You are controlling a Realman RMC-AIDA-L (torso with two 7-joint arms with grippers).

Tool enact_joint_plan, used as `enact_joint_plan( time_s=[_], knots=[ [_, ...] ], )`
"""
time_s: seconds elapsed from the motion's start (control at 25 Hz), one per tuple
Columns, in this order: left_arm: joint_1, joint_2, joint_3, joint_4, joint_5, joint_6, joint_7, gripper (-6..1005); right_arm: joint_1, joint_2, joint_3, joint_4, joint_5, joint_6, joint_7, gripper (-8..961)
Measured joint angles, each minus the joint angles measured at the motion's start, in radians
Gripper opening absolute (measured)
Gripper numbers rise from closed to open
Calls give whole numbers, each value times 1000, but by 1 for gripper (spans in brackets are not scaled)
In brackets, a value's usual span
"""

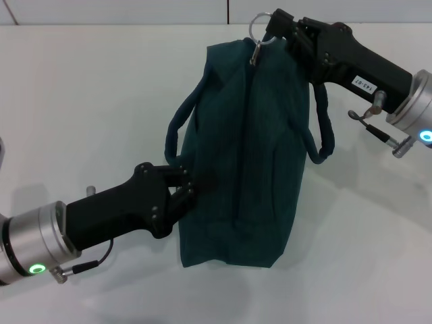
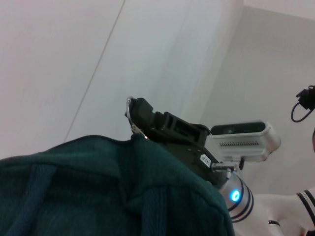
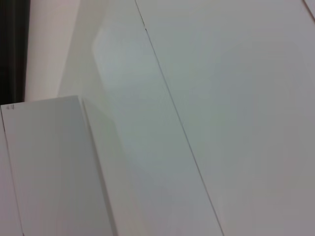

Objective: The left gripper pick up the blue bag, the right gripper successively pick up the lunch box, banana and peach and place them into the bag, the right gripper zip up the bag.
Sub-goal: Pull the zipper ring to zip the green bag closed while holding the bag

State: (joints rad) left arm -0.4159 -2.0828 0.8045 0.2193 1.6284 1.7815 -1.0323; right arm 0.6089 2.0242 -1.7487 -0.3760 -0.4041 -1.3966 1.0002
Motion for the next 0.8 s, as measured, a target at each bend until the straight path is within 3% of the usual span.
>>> enact_joint_plan(
  time_s=[0.8],
  knots=[
    [0,-3,3,0,-54,-38,16,55,-9,1,0,0,6,-24,185,6]
  ],
)
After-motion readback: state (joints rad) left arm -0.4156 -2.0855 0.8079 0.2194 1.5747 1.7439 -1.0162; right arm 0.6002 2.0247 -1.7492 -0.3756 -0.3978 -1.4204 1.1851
